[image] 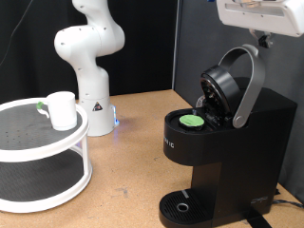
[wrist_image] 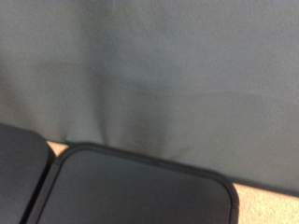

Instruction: Make a cup of coffee with the keurig machine

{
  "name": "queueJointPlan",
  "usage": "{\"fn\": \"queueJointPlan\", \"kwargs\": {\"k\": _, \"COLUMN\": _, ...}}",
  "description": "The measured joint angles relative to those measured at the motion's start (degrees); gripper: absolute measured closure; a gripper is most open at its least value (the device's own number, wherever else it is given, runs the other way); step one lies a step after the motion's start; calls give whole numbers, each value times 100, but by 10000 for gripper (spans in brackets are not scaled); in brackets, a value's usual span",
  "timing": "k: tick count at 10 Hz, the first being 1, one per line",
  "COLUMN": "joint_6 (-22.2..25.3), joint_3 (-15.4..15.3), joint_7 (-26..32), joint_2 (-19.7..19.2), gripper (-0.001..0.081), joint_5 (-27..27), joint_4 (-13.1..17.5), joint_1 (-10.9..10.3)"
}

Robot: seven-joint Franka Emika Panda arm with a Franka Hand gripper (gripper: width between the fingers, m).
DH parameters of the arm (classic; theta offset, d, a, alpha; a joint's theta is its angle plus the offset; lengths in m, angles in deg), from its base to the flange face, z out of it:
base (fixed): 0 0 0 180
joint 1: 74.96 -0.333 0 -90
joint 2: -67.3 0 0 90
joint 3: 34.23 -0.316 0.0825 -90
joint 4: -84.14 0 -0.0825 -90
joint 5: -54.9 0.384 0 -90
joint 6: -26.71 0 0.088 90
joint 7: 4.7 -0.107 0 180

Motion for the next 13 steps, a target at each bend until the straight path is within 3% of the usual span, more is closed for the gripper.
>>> {"fn": "queueJointPlan", "kwargs": {"k": 1, "joint_6": -30, "joint_3": 16, "joint_7": -4, "joint_2": 5, "gripper": 791, "joint_5": -54, "joint_4": -7, "joint_1": 30}}
{"fn": "queueJointPlan", "kwargs": {"k": 13, "joint_6": 305, "joint_3": 277, "joint_7": 179, "joint_2": 183, "gripper": 806, "joint_5": -270, "joint_4": -106, "joint_1": 303}}
